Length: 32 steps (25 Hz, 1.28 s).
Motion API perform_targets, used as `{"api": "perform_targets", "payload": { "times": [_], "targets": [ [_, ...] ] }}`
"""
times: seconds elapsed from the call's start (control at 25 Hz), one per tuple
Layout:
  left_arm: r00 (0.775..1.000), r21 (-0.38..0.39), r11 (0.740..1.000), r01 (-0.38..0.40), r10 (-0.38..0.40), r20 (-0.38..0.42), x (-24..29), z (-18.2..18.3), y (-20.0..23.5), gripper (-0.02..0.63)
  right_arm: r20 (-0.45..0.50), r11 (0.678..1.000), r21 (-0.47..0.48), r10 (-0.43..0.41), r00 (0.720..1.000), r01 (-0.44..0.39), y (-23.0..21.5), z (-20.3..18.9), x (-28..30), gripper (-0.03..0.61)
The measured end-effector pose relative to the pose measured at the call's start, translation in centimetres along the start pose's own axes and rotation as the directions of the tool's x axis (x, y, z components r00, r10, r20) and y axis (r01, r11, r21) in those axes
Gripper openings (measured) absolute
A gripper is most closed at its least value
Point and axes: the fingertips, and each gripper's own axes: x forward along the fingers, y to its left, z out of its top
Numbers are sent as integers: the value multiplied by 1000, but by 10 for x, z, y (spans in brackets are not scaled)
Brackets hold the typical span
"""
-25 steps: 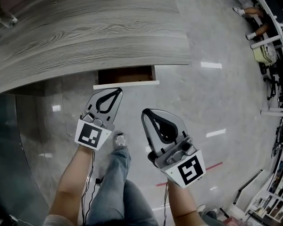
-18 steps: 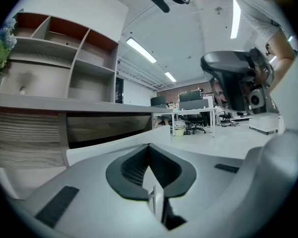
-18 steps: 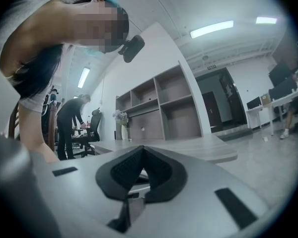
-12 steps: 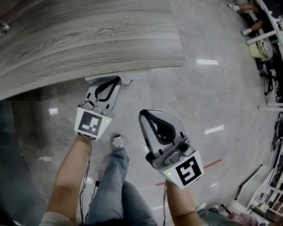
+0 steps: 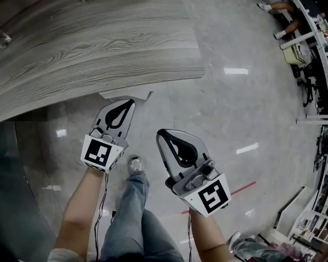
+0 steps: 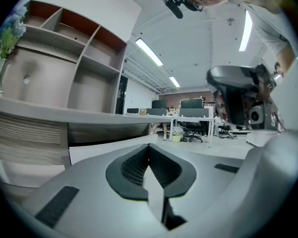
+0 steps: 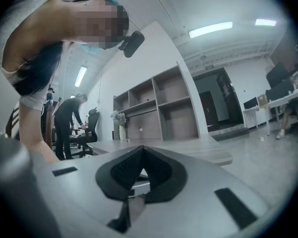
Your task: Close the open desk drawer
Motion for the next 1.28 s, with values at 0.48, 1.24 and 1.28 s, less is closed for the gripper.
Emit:
{"api": "perform_targets", "payload": {
  "times": [0.48,1.24,1.28],
  "targets": [
    [990,38,994,105,-108,90,-89,149,-91,9,17,1000,-17,-25,1000,25,48,89,-36,8],
    [988,133,985,108,-122,95,-200,288,-168,9,79,999,19,-28,996,27,137,197,-92,8],
    [988,137,985,108,-122,98,-204,290,-170,9,81,1000,15,-26,996,25,142,200,-93,8]
  ]
}}
